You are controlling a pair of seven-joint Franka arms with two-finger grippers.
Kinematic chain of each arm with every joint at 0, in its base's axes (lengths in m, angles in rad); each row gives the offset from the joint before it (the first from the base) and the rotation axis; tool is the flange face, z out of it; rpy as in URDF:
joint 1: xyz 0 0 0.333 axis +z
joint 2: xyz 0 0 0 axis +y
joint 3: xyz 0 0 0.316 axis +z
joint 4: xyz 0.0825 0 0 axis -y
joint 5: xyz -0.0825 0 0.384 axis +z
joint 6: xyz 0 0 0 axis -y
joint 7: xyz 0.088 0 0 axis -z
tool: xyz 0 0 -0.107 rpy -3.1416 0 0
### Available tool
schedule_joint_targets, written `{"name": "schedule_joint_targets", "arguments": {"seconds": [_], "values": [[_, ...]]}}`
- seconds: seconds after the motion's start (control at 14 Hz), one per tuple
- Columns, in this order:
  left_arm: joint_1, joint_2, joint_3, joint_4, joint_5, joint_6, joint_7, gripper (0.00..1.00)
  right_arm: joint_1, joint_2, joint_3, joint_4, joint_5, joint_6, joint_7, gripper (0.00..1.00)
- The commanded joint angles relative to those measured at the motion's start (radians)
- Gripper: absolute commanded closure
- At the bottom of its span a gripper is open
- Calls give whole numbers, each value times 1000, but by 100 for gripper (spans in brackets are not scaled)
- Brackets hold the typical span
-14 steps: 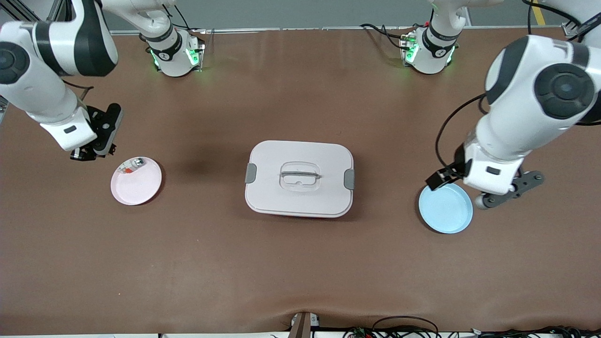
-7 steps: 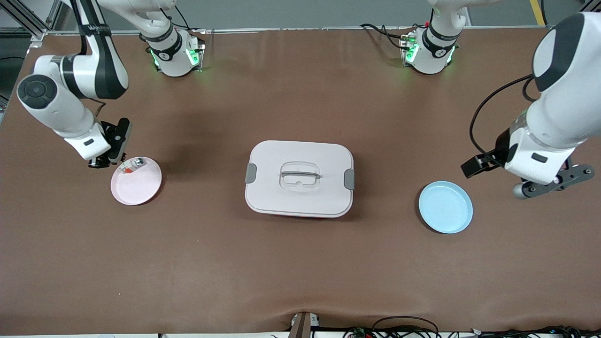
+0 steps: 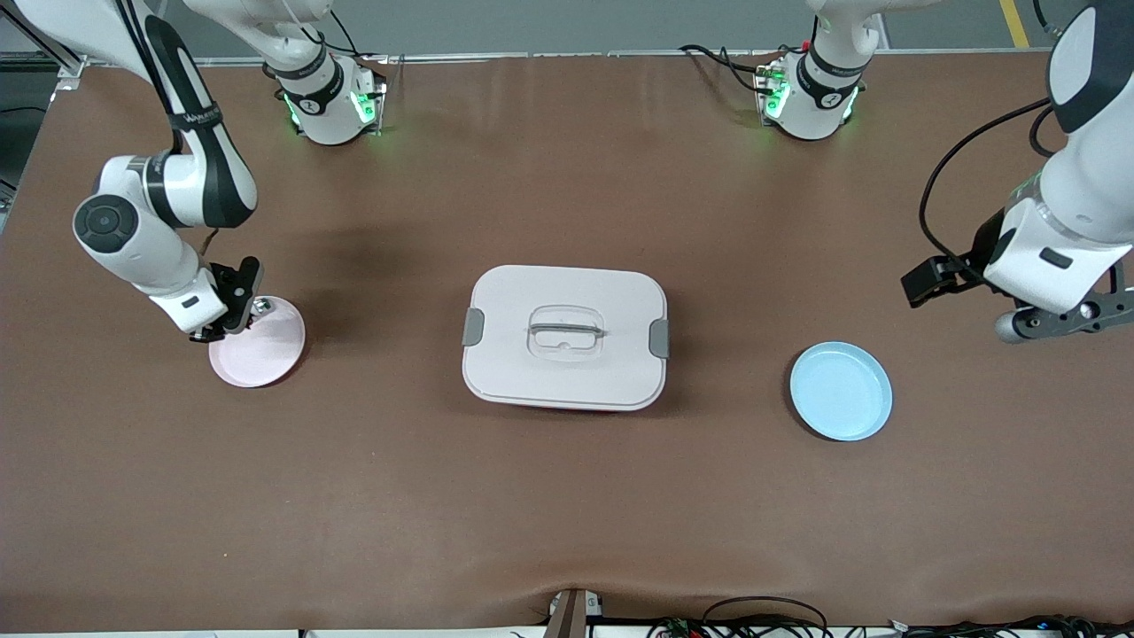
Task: Transfer orange switch to right arm and place
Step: 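Lower the switch onto the pink plate with the right gripper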
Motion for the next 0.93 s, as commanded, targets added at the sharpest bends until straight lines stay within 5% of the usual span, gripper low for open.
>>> {"name": "schedule_joint_targets", "arguments": {"seconds": [0.0,0.21,0.43,0.86], "values": [[-47,-126,95,-128,-60,18,104,0,-17,37,2,10,-28,35,35,100],[-134,-197,225,-208,-111,40,135,0,-11,89,-14,9,-31,122,41,100],[-131,-252,236,-286,-114,87,216,0,8,104,-18,10,-45,129,98,100],[-131,-258,231,-277,-113,78,227,0,16,140,-20,24,-267,130,299,100]]}}
